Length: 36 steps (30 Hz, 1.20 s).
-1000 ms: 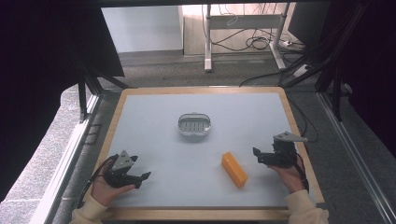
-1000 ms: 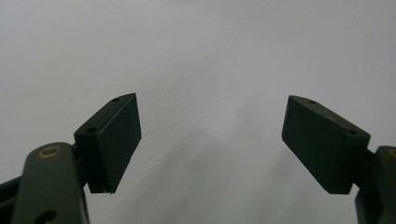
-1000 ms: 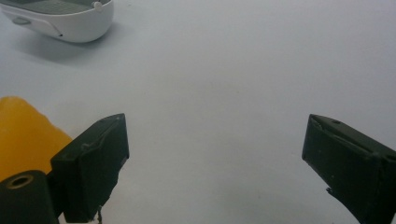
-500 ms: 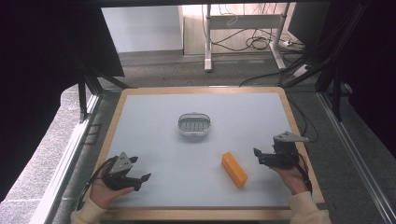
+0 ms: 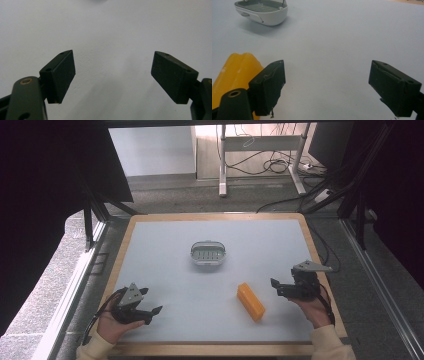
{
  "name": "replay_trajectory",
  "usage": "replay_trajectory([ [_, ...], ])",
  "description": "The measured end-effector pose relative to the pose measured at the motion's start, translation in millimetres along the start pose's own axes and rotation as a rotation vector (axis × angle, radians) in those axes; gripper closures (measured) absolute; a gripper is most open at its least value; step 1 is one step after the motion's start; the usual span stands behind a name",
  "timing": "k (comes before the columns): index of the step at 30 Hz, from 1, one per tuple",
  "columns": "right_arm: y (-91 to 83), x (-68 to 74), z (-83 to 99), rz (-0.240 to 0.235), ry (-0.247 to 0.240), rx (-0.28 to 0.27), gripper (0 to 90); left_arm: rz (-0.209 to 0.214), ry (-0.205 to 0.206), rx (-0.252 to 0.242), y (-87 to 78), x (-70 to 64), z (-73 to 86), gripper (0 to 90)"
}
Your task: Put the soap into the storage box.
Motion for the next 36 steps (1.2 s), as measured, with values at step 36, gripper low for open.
replay_trajectory([
  [36, -24.0, 52.5, -33.2, -0.050, -0.117, 0.004, 18.7, 0.003, 0.001, 0.001, 3.7, -0.5, -3.0, 19.5],
])
Point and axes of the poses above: each handheld gripper's, and its own axes: y roughly forward along the jaws, z roughly out of its underside, x roughly to its left, the point moved 4 cm from there along y, roughly forward along the jaws, and after that the axes turned 6 degrees about y, right-handed, at the moved point
